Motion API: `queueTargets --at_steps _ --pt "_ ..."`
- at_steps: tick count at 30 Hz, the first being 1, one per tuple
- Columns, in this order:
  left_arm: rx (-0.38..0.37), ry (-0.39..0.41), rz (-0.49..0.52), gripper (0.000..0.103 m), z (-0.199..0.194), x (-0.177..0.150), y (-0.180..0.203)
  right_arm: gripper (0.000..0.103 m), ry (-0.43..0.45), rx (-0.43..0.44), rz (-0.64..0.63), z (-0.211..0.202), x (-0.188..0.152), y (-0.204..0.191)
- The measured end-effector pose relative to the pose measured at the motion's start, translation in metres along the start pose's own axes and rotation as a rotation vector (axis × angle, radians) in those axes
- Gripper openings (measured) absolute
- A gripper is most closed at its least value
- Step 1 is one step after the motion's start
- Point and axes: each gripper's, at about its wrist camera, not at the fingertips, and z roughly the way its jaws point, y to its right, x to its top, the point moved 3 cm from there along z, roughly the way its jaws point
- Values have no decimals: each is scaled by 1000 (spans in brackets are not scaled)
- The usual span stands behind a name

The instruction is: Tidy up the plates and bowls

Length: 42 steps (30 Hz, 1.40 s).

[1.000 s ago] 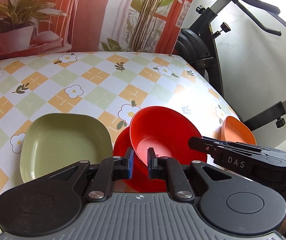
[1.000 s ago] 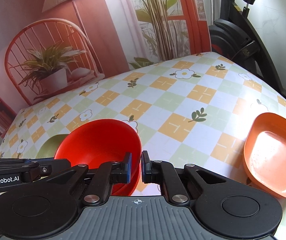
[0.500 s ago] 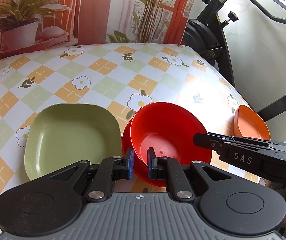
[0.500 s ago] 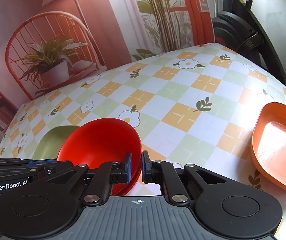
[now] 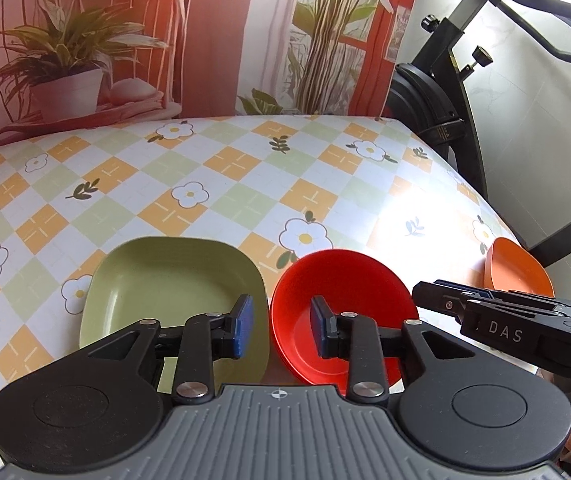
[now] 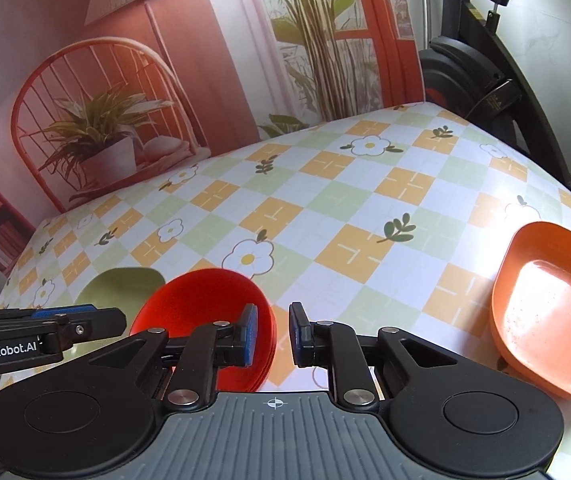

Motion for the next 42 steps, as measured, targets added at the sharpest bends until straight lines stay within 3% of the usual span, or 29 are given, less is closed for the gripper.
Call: queueTargets --at_steps 6,12,18,26,32,42 --pt "-20 63 -18 33 -5 22 6 17 142 -37 -11 -22 38 20" --pt "-33 144 74 33 -6 44 45 17 303 -78 -13 -52 72 60" --pt "-94 115 158 33 16 45 91 18 381 -193 29 -68 69 121" --pt "-234 39 232 33 59 29 157 18 344 -351 184 -67 30 201" --pt "-297 -46 297 33 87 11 192 18 315 -478 309 -65 -1 242" --pt "-316 -130 252 34 126 -9 196 18 250 -474 371 -54 -29 256"
